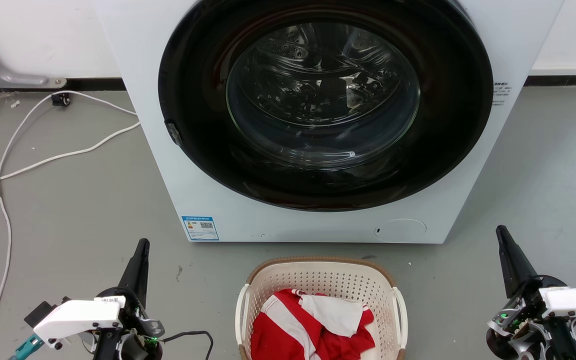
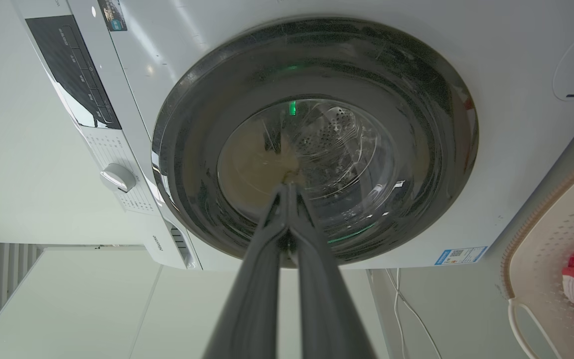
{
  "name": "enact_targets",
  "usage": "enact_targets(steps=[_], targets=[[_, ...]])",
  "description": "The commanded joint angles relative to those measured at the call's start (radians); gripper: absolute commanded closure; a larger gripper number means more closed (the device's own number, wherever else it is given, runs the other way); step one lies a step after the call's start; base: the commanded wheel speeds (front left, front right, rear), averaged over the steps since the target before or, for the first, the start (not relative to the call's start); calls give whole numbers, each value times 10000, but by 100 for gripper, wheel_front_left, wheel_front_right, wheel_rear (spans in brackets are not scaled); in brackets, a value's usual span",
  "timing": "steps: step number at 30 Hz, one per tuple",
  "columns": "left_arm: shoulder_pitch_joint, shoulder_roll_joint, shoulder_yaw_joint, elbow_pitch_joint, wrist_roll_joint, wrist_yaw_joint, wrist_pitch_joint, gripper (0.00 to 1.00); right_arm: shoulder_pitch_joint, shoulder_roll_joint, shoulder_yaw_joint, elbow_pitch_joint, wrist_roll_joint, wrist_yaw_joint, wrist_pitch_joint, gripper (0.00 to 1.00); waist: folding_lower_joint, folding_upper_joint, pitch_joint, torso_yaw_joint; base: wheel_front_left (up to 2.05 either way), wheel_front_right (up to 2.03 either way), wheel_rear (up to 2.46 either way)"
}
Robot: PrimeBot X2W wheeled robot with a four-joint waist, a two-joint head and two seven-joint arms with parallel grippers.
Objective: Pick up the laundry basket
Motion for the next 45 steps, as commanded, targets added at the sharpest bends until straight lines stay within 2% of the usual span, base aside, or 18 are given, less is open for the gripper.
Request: enact_targets(steps=[1, 38, 39, 45], targets=[[-99, -7, 30, 13, 31, -28, 59, 100, -111, 40, -17, 14, -23, 0, 39, 100, 0, 0, 0, 0, 0, 0, 0], [-105, -35, 76, 14, 83, -29, 72, 100, -115, 62, -49, 14, -61, 0, 64, 100, 0, 0, 0, 0, 0, 0, 0], [1, -35, 41, 7, 22, 0, 57, 0, -1, 25, -34, 10, -18, 0, 24, 0, 0, 0, 0, 0, 0, 0, 0], [262, -89, -30, 128, 67, 1, -114, 0, 257, 45, 75, 165, -98, -2, -142, 0, 0, 0, 4, -1, 0, 0, 0]])
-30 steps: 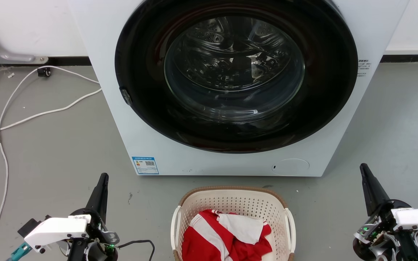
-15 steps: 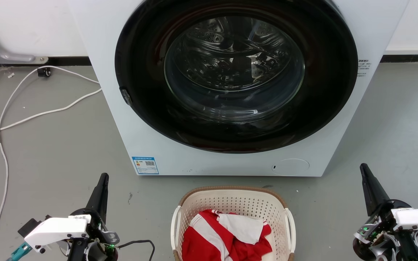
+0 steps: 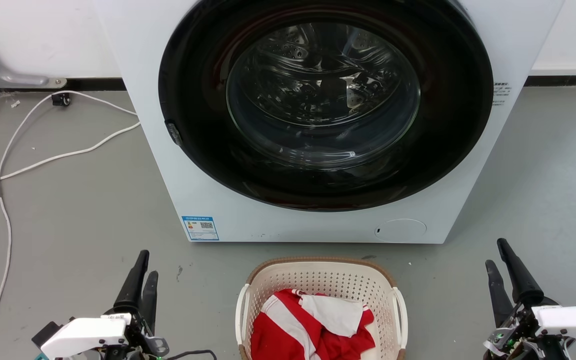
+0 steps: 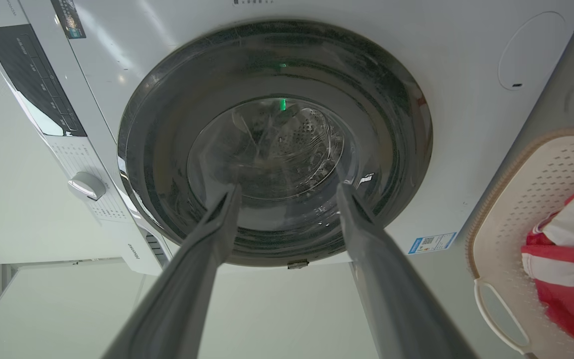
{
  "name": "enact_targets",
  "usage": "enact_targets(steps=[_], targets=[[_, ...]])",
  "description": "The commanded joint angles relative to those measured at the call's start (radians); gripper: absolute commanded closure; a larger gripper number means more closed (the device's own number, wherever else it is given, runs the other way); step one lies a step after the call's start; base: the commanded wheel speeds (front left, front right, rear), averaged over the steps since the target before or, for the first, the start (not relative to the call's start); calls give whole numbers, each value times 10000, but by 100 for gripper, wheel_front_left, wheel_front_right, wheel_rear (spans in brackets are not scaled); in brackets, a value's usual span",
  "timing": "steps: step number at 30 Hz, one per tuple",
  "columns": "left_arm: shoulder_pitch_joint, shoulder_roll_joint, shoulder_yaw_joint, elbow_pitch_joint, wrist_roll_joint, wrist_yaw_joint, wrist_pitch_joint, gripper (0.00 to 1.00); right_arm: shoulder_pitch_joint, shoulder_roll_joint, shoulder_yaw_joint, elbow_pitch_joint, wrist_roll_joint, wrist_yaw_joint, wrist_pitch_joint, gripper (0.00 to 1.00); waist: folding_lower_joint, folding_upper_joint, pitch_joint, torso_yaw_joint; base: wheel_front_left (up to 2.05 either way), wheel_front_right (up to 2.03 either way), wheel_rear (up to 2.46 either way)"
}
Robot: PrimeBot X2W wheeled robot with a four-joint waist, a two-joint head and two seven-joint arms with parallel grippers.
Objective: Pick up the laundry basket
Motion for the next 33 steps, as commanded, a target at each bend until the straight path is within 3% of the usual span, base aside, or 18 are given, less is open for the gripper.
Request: enact_targets(steps=[1, 14, 24, 33], targets=[[-143, 33, -24, -285, 78, -22, -129, 0, -180, -24, 82, -238, -108, 14, -120, 0, 0, 0, 4, -1, 0, 0, 0], [59, 38, 297, -528, 731, -24, -746, 0, -93, -20, 164, -348, -708, 15, -742, 0, 0, 0, 27, -1, 0, 0, 0], [17, 44, 1175, -677, 2388, 72, -1243, 0, -246, -17, -487, -672, -3872, 17, -1237, 0, 0, 0, 21, -2, 0, 0, 0], [21, 46, 1297, -1443, 4032, 422, -1571, 0, -374, -15, -751, -1620, -6174, 18, -1569, 0, 0, 0, 45, -29, 0, 0, 0]])
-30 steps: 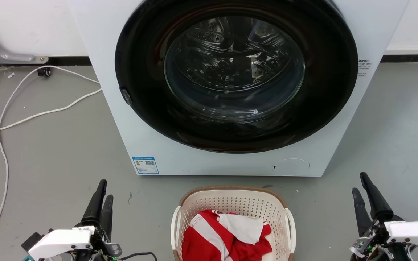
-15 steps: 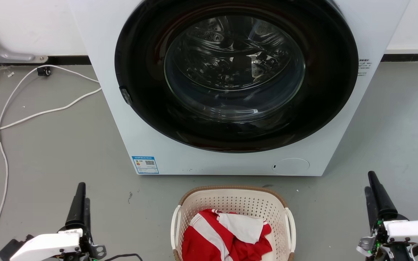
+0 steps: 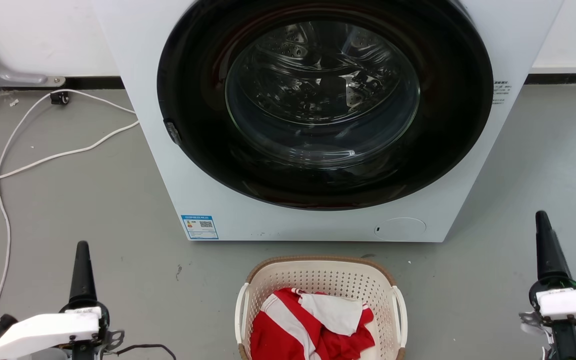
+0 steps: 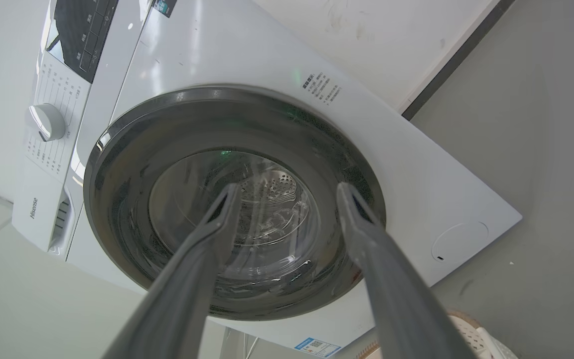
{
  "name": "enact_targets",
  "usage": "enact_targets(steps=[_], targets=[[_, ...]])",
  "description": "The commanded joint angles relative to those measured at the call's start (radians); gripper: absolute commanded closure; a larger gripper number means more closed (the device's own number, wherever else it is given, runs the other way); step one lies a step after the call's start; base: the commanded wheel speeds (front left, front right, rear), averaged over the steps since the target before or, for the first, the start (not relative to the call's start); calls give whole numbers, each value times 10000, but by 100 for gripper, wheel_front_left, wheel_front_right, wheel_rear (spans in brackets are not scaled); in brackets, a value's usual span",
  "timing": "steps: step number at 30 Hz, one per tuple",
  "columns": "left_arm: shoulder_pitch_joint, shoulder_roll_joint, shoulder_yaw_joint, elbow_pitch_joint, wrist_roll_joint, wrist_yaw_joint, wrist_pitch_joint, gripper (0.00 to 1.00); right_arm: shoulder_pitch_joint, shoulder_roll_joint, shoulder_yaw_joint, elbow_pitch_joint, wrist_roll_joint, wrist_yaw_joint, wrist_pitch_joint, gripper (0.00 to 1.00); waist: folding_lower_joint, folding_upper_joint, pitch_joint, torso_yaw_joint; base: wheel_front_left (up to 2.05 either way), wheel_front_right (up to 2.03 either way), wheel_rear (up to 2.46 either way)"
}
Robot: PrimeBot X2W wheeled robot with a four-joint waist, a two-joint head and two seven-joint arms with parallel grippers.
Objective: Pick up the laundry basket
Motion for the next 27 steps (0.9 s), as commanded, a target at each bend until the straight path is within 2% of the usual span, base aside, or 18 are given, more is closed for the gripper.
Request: enact_targets(steps=[1, 7, 12, 24, 27], targets=[[-91, 40, -153, -372, 330, 63, -112, 0, -294, -26, 19, -425, -686, 18, -128, 0, 0, 0, 7, -9, 0, 0, 0], [155, 44, -516, -1165, 1547, 12, -312, 0, -214, -24, 175, -971, -2122, 19, -334, 0, 0, 0, 41, -34, 0, 0, 0], [243, 46, -919, -1835, 3049, 227, -474, 0, -113, -24, 468, -1504, -3499, 19, -495, 0, 0, 0, 99, -51, 0, 0, 0], [452, 47, -2293, -2664, 6477, 634, -828, 0, 33, -20, 716, -2012, -5703, 21, -848, 0, 0, 0, 215, -89, 0, 0, 0], [468, 48, -2498, -2663, 6944, 675, -890, 0, 71, -19, 781, -1991, -5941, 21, -904, 0, 0, 0, 220, -96, 0, 0, 0]])
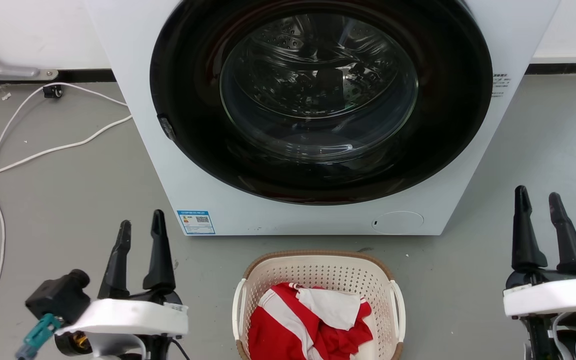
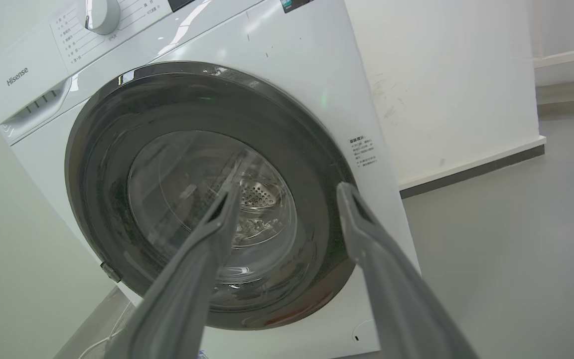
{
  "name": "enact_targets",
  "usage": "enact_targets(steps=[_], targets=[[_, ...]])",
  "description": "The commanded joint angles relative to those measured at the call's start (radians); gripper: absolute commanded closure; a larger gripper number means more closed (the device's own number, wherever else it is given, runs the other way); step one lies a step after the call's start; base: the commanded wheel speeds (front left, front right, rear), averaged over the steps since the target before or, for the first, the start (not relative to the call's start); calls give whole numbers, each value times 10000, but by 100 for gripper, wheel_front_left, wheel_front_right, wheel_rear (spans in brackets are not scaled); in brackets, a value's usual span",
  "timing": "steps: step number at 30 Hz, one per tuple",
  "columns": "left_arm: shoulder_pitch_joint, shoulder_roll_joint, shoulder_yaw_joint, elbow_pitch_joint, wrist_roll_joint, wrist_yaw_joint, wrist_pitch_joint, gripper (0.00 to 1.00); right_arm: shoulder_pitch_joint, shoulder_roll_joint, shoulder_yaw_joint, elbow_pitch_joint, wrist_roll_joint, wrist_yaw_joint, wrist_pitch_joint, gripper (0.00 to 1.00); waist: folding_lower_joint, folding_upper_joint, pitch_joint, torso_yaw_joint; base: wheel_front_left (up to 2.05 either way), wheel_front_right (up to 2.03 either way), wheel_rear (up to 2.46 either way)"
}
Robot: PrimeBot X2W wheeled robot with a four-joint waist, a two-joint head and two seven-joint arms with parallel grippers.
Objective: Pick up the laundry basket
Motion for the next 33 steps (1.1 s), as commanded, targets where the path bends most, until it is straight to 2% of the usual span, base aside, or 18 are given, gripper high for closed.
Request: enact_targets(steps=[1, 8, 24, 28, 33], targets=[[22, 40, -101, -155, 363, 60, -110, 0, 6, -21, 56, -120, -293, 21, -81, 0, 0, 0, -1, -4, 0, 0, 0], [52, 412, -834, -132, 1589, 536, -289, 0, 158, -19, 350, 222, -1176, 22, -273, 0, 0, 0, -8, -33, 0, 0, 0], [-118, 1459, -2599, 193, 3224, 1898, -677, 0, 186, -14, 557, 1034, -3208, 22, -650, 0, 0, 0, 27, -69, 0, 0, 0], [-45, 1565, -2842, 432, 3247, 1999, -763, 0, 209, -13, 584, 1073, -3529, 22, -737, 0, 0, 0, 25, -79, 0, 0, 0], [73, 1590, -2940, 804, 3312, 1827, -876, 0, 241, -11, 745, 1036, -3716, 19, -840, 0, 0, 0, 24, -102, 0, 0, 0]])
